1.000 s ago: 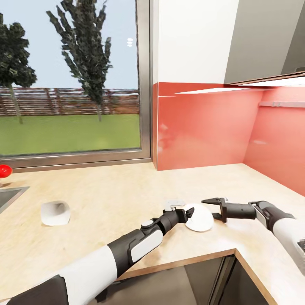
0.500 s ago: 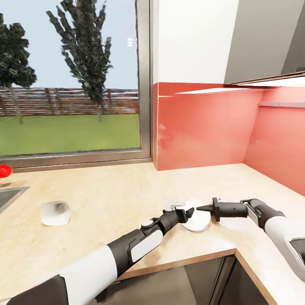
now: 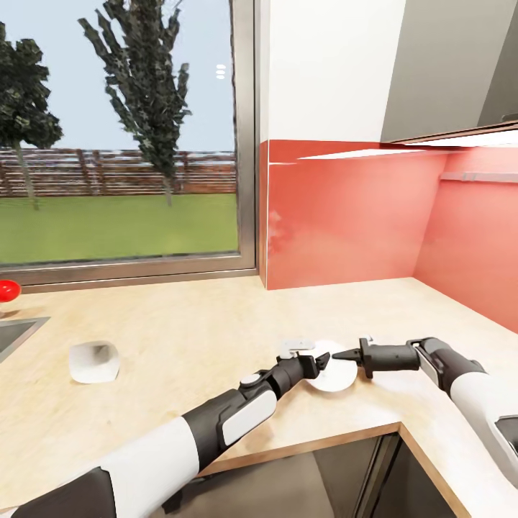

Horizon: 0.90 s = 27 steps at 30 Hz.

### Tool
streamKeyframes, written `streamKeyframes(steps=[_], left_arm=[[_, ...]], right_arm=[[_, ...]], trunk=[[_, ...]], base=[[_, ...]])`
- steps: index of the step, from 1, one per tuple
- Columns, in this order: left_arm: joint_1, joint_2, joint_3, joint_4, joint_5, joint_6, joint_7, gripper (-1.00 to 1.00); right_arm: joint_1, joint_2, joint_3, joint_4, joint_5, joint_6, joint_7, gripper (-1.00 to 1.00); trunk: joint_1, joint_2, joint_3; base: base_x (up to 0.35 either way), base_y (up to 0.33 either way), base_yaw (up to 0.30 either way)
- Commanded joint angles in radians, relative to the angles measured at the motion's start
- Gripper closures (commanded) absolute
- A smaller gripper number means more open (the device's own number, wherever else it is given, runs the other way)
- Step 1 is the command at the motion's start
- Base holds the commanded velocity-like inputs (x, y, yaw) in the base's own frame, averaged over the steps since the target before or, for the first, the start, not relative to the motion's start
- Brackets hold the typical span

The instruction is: Set up a coffee station on the kitchen countertop: keep the coffee maker on the countertop, move the bottle of coffee from the kitchen shelf to the counter next to the coffee maker, place a paper coffee filter on top of the coffee maker, put the saucer next to the coffee maker with the coffee cup on the saucer, and place the electric kettle next to the coffee maker.

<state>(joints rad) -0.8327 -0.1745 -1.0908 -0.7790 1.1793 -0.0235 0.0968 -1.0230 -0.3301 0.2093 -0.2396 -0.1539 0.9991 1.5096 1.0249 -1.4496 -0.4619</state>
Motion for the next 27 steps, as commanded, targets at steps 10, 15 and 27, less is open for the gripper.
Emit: streamKeyframes(steps=[10,15,27], left_arm=[[0.009,0.0,0.052,0.006,0.009,0.043,0.007,-1.0],[0.008,0.0,0.063,0.003,0.007,0.038,0.006,-1.0],[0.005,0.012,0.127,-0.097,0.006,0.046,0.006,-1.0]], right_arm=[[0.0,-0.031,0.016,0.134,0.004,0.032,-0.003,1.0],[0.0,-0.054,0.014,0.133,0.003,0.032,-0.005,1.0],[-0.005,-0.087,0.008,0.124,-0.001,0.033,-0.005,1.0]], trunk=[[0.0,0.0,-0.002],[0.0,0.0,-0.002],[0.0,0.0,-0.002]], base=[[0.0,0.0,0.0],[0.0,0.0,0.0],[0.0,0.0,0.0]])
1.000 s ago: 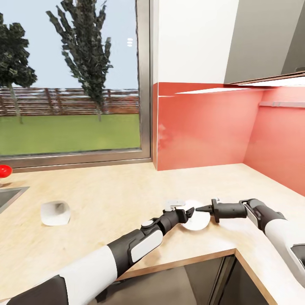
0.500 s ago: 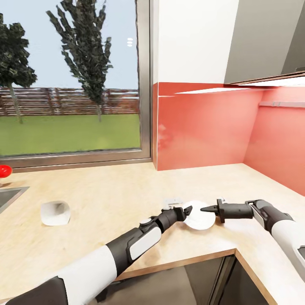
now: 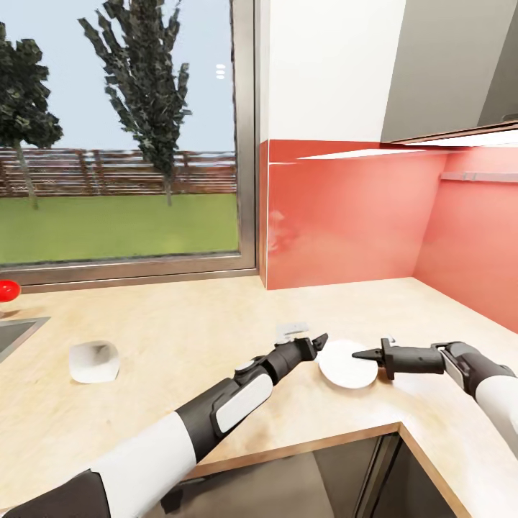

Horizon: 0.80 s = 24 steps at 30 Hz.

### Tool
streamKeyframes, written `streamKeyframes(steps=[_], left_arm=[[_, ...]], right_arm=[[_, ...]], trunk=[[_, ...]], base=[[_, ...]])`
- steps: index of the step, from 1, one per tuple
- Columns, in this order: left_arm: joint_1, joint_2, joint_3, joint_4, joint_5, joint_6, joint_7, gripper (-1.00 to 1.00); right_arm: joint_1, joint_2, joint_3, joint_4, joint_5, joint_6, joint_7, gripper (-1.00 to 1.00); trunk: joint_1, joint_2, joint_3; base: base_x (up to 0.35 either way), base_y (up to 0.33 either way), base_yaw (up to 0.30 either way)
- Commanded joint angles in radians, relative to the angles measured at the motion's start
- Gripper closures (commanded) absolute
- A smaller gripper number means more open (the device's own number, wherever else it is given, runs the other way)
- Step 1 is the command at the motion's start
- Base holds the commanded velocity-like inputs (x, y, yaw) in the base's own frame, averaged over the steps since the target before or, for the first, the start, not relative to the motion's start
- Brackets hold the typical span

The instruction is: Set up a coffee station on the kitchen countertop: keep the coffee maker on the countertop, move the bottle of coffee from the kitchen shelf to the counter next to the coffee maker, place a paper coffee filter on top of the coffee maker, put the saucer next to the coffee maker with the coffee cup on the saucer, and place the electric kettle next to the coffee maker.

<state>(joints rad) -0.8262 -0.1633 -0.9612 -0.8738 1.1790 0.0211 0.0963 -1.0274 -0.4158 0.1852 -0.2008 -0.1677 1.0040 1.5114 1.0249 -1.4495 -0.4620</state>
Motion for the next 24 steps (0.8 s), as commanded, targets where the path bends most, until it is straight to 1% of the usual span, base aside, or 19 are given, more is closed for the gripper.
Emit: streamKeyframes(steps=[1,4,7,9,12,13,14,15,16,18,19,21,24], left_arm=[[-0.001,0.004,0.002,-0.006,0.007,0.001,0.007,-1.0],[-0.002,0.01,0.011,-0.017,0.007,0.002,0.007,-1.0],[-0.002,0.024,0.019,-0.022,0.007,0.002,0.007,-1.0],[-0.002,0.032,0.024,-0.025,0.007,0.002,0.007,-1.0],[-0.002,0.039,0.043,-0.028,0.007,0.002,0.006,-1.0],[-0.002,0.04,0.046,-0.028,0.007,0.002,0.006,-1.0],[-0.002,0.044,0.048,-0.028,0.007,0.002,0.006,-1.0],[-0.002,0.048,0.049,-0.028,0.007,0.002,0.006,-1.0],[-0.002,0.05,0.049,-0.028,0.007,0.002,0.006,-1.0],[-0.002,0.052,0.05,-0.028,0.007,0.002,0.006,-1.0],[-0.002,0.052,0.05,-0.028,0.006,0.002,0.006,-1.0],[-0.002,0.052,0.05,-0.028,0.006,0.002,0.007,-1.0],[-0.002,0.052,0.048,-0.028,0.005,0.002,0.007,-1.0]], right_arm=[[-0.001,-0.001,0.026,0.079,0.012,0.029,-0.007,1.0],[-0.003,-0.002,-0.001,0.064,0.012,0.03,-0.008,1.0],[-0.005,-0.008,-0.022,0.054,0.012,0.03,-0.019,1.0],[-0.006,-0.012,-0.03,0.005,0.013,0.031,-0.023,1.0],[-0.006,-0.015,-0.034,-0.04,0.013,0.034,-0.025,1.0],[-0.006,-0.014,-0.042,-0.05,0.013,0.034,-0.025,1.0],[-0.006,-0.014,-0.058,-0.062,0.013,0.034,-0.025,1.0],[-0.006,-0.014,-0.077,-0.082,0.013,0.033,-0.039,1.0],[-0.006,-0.014,-0.085,-0.097,0.013,0.034,-0.055,1.0],[-0.006,-0.012,-0.097,-0.137,0.013,0.034,-0.117,1.0],[-0.007,-0.012,-0.099,-0.148,0.012,0.034,-0.135,1.0],[-0.012,-0.01,-0.1,-0.172,0.013,0.035,-0.158,1.0],[-0.018,-0.009,-0.101,-0.198,0.012,0.036,-0.168,1.0]], trunk=[[0.0,-0.001,-0.001],[0.0,-0.001,-0.001],[0.0,-0.001,-0.001],[0.0,-0.001,-0.001],[0.0,-0.001,-0.001],[0.0,-0.001,-0.001],[0.0,-0.001,-0.001],[0.0,-0.001,-0.001],[0.0,-0.001,-0.001],[0.0,-0.001,-0.001],[0.0,-0.001,-0.001],[0.0,-0.001,-0.001],[0.0,-0.001,-0.001]], base=[[0.0,0.0,0.0],[0.0,0.0,0.0],[0.0,0.0,0.0],[0.0,0.0,0.0],[0.0,0.0,0.0],[0.0,0.0,0.0],[0.0,0.0,0.0],[-0.006,0.0,0.0],[-0.041,0.0,0.0],[-0.147,0.0,0.0],[-0.228,0.0,0.0],[-0.286,0.0,0.0],[-0.327,0.0,0.0]])
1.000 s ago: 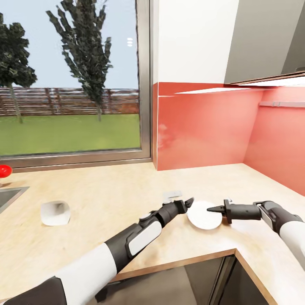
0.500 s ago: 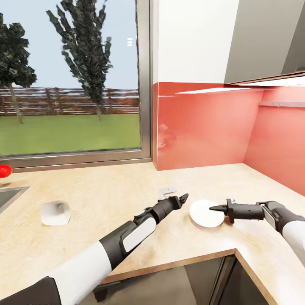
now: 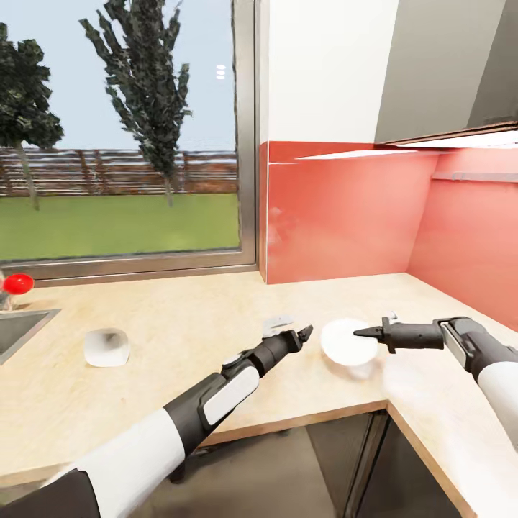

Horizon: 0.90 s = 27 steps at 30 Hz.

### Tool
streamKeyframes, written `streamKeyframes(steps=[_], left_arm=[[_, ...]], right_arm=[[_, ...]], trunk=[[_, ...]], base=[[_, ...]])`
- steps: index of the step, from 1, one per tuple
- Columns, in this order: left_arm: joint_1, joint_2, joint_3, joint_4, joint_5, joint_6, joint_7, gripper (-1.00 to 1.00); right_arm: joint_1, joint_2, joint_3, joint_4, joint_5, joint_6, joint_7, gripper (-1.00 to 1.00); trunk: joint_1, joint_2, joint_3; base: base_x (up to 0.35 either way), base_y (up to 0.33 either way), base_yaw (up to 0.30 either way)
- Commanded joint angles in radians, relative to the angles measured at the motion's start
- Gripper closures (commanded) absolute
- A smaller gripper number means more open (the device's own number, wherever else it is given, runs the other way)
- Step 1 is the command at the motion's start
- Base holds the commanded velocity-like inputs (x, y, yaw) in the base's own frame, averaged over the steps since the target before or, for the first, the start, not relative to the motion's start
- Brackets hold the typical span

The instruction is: Set up a coffee station on the kitchen countertop: keep the coffee maker on the countertop, move the bottle of coffee from the kitchen shelf to the counter next to the coffee maker, place a paper coffee filter on top of the coffee maker, put the saucer next to the coffee maker with the coffee cup on the saucer, and place the electric kettle next to the coffee maker.

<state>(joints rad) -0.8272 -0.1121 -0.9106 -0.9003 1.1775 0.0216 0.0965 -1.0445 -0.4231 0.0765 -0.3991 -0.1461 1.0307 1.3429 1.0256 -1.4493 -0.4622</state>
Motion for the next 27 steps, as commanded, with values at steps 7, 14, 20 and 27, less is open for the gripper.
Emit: streamKeyframes(steps=[7,14,20,27], left_arm=[[-0.001,-0.002,-0.008,-0.002,0.007,0.001,0.008,-1.0],[-0.001,0.0,-0.013,0.0,0.007,0.002,0.009,-1.0],[-0.001,0.002,-0.016,0.001,0.007,0.002,0.011,-1.0],[-0.001,0.023,-0.017,0.007,0.009,0.001,0.011,-1.0]], right_arm=[[-0.005,0.006,0.008,-0.063,-0.01,0.006,-0.09,1.0],[-0.005,0.009,0.009,-0.067,-0.011,0.001,-0.097,1.0],[-0.005,0.01,0.008,-0.067,-0.015,0.003,-0.098,1.0],[-0.005,0.028,0.003,-0.067,-0.015,0.002,-0.098,1.0]], trunk=[[-0.001,-0.001,-0.001],[-0.001,-0.001,-0.001],[-0.001,-0.001,-0.001],[-0.001,-0.001,-0.001]], base=[[-0.336,0.0,0.0],[-0.337,0.0,0.0],[-0.337,0.0,0.0],[-0.337,0.007,0.0]])
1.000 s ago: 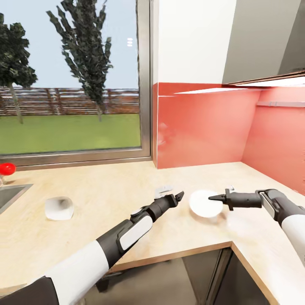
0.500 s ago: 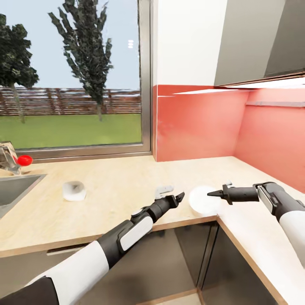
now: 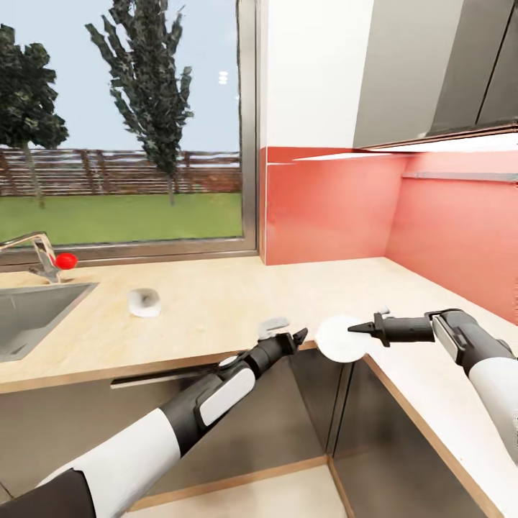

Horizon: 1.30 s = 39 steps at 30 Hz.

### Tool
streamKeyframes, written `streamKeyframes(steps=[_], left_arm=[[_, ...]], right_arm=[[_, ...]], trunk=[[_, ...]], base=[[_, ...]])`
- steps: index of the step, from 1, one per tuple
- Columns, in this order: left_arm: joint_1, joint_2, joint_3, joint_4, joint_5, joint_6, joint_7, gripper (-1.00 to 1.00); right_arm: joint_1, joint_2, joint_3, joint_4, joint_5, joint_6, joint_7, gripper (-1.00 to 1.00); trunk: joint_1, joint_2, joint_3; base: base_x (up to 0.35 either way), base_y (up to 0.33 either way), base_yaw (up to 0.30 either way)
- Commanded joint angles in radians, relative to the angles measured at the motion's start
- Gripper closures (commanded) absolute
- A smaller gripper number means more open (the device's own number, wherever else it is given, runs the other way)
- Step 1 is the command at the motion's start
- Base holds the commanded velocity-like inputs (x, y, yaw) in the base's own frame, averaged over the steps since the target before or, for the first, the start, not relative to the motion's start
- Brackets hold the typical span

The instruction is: Set up a coffee station on the kitchen countertop: keep the coffee maker on the countertop, move the bottle of coffee from the kitchen shelf to the counter next to the coffee maker, place a paper coffee filter on top of the coffee maker, put the saucer next to the coffee maker with the coffee cup on the saucer, and place the electric kettle next to the coffee maker.

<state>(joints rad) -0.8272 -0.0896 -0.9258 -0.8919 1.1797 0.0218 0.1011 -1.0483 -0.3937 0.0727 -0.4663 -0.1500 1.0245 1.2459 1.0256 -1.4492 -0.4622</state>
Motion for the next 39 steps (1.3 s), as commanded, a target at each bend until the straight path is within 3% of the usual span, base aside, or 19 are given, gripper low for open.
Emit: streamKeyframes(steps=[1,7,19,22,24,26,35,39], left_arm=[[-0.001,0.002,-0.002,0.001,0.007,0.001,0.006,-1.0],[0.001,0.008,-0.004,0.009,0.009,0.0,0.008,-1.0],[0.007,0.013,-0.021,0.14,0.016,-0.008,0.006,-1.0],[0.018,0.013,-0.055,0.193,0.02,-0.007,0.005,-1.0],[0.044,0.01,-0.077,0.268,0.021,-0.008,0.004,-1.0],[0.063,0.009,-0.087,0.283,0.021,-0.008,0.003,-1.0],[0.139,0.011,-0.096,0.401,0.022,-0.011,0.003,-1.0],[0.16,0.006,-0.095,0.528,0.038,-0.024,0.002,-1.0]], right_arm=[[-0.001,0.002,0.007,0.001,-0.011,0.007,0.0,1.0],[-0.001,0.004,0.007,0.001,-0.011,0.006,0.0,1.0],[-0.001,0.018,0.009,0.002,-0.011,-0.036,-0.001,1.0],[-0.001,0.021,0.01,0.002,-0.011,-0.037,-0.001,1.0],[-0.001,0.044,0.01,0.002,-0.011,-0.047,-0.002,1.0],[-0.001,0.052,0.01,0.002,-0.01,-0.053,-0.002,1.0],[-0.001,0.071,0.01,0.0,-0.011,-0.057,-0.002,1.0],[-0.001,0.096,0.01,0.0,-0.01,-0.056,-0.004,1.0]], trunk=[[-0.001,-0.001,-0.001],[-0.001,-0.001,0.001],[-0.001,-0.001,0.016],[-0.001,-0.001,0.019],[-0.001,-0.001,0.022],[-0.001,-0.001,0.025],[-0.001,-0.001,0.037],[-0.001,-0.001,0.042]], base=[[-0.324,0.09,0.0],[-0.178,0.111,0.14],[-0.003,0.003,0.212],[0.0,0.0,0.199],[0.0,0.0,0.197],[0.0,0.0,0.194],[0.0,0.0,0.181],[0.0,0.0,0.164]])
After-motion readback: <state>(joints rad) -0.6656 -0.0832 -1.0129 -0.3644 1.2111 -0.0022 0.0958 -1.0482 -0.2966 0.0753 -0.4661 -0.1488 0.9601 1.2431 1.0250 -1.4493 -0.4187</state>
